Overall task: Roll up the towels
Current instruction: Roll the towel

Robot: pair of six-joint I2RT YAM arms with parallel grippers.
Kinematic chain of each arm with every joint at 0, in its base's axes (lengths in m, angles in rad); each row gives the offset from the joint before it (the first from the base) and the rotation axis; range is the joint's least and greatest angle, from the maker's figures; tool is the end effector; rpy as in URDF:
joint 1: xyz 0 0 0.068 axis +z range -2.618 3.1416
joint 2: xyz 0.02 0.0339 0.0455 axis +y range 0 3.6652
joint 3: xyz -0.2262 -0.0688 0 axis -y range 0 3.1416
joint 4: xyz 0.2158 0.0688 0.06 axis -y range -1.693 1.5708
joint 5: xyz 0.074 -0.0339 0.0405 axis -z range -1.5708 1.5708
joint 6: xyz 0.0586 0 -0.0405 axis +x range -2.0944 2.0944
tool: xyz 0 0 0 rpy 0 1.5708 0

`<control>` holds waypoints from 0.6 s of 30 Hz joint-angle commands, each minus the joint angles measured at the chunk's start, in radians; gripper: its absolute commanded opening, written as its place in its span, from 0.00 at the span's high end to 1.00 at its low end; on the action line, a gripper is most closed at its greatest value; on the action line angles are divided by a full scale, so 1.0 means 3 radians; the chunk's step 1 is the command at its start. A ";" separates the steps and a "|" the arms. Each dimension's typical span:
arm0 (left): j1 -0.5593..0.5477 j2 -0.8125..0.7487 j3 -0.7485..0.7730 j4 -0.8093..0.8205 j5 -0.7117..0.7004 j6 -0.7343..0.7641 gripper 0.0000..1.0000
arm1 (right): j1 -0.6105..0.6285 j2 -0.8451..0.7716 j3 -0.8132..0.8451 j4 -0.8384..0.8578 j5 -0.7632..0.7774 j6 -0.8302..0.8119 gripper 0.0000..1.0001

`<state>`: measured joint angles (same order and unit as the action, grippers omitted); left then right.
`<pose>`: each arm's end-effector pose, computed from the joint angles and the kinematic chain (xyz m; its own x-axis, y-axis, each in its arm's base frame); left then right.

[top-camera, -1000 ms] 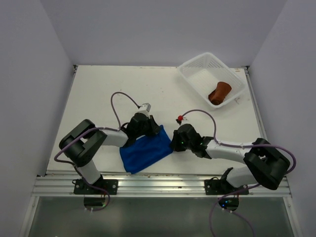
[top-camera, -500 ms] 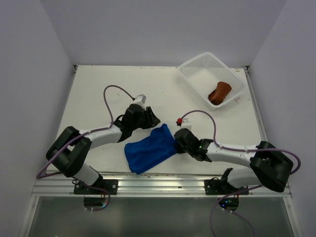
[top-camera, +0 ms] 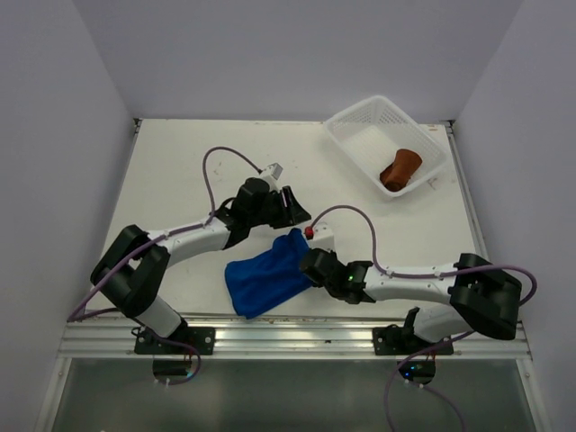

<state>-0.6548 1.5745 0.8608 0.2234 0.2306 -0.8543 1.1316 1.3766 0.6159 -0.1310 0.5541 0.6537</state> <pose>0.2606 -0.2170 0.1821 -0.8130 -0.3014 -0.4982 0.2127 0.6427 -0.7360 0.1350 0.2148 0.1338 -0.6453 -0.1573 -0.7476 -0.2982 0.9528 0.0569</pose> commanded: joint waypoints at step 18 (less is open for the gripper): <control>-0.0323 0.0019 0.0127 -0.0985 -0.0430 0.0434 0.50 | 0.0615 0.0428 0.0550 -0.0657 0.1139 0.0183 1.00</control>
<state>-0.7399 1.6070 0.8696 -0.0044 0.1745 -0.7738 1.3083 1.4937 0.7433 -0.2928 0.8139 0.6659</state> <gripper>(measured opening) 0.503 0.090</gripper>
